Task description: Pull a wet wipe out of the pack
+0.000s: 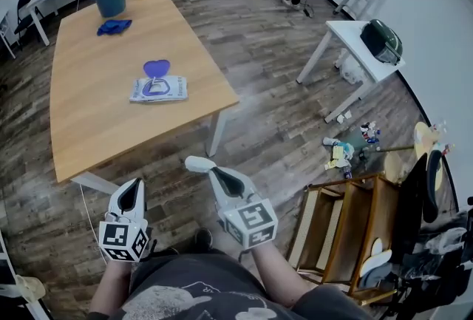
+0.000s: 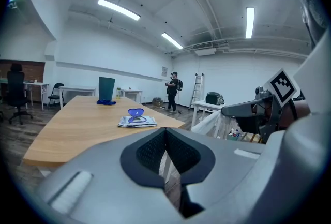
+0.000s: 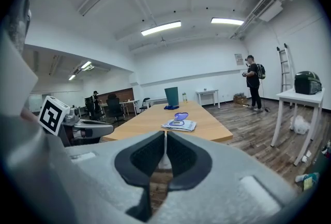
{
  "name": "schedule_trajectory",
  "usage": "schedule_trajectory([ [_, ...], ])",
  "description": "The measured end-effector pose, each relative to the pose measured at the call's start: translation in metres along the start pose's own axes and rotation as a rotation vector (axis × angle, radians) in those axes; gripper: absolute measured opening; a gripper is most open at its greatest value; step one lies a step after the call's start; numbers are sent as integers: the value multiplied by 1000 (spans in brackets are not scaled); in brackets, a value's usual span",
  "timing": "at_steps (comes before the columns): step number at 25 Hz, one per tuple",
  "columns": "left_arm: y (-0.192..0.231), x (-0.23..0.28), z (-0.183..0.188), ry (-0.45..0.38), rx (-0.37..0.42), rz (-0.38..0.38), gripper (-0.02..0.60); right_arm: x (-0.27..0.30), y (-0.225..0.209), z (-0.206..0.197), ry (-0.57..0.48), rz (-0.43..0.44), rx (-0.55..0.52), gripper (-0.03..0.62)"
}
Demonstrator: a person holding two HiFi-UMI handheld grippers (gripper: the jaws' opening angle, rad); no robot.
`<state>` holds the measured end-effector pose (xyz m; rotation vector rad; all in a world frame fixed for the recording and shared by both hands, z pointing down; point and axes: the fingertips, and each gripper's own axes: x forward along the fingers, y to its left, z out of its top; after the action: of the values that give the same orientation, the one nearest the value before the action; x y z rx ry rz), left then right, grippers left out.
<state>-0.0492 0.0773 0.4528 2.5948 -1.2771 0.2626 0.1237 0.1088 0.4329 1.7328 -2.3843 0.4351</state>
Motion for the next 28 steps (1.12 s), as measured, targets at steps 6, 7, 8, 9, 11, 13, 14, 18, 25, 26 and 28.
schedule_trajectory([
  [6,14,-11,8,-16,-18,-14,18,-1,15,6,6,-63,-11,6],
  [7,18,-14,10,-23,-21,-13,18,0,19,8,6,-72,-14,6],
  [8,22,-17,12,-28,-25,-10,18,1,22,9,6,-79,-16,6],
  [9,26,-19,13,-31,-31,-9,18,2,27,9,7,-82,-18,6],
  [11,30,-25,11,-29,-44,-14,18,1,36,7,18,-86,-25,6],
  [13,32,-31,8,-24,-47,-22,18,-1,45,3,33,-89,-36,6],
  [14,32,-33,6,-22,-47,-26,18,-2,49,1,37,-92,-40,6],
  [18,34,-43,1,-20,-53,-43,18,-8,61,-2,38,-107,-46,6],
  [25,37,-51,1,-30,-52,-62,18,-19,69,-4,41,-137,-51,6],
  [26,37,-52,0,-28,-56,-62,18,-21,71,-5,43,-139,-51,6],
  [28,36,-55,-3,-25,-60,-65,18,-24,73,-7,45,-144,-51,6],
])
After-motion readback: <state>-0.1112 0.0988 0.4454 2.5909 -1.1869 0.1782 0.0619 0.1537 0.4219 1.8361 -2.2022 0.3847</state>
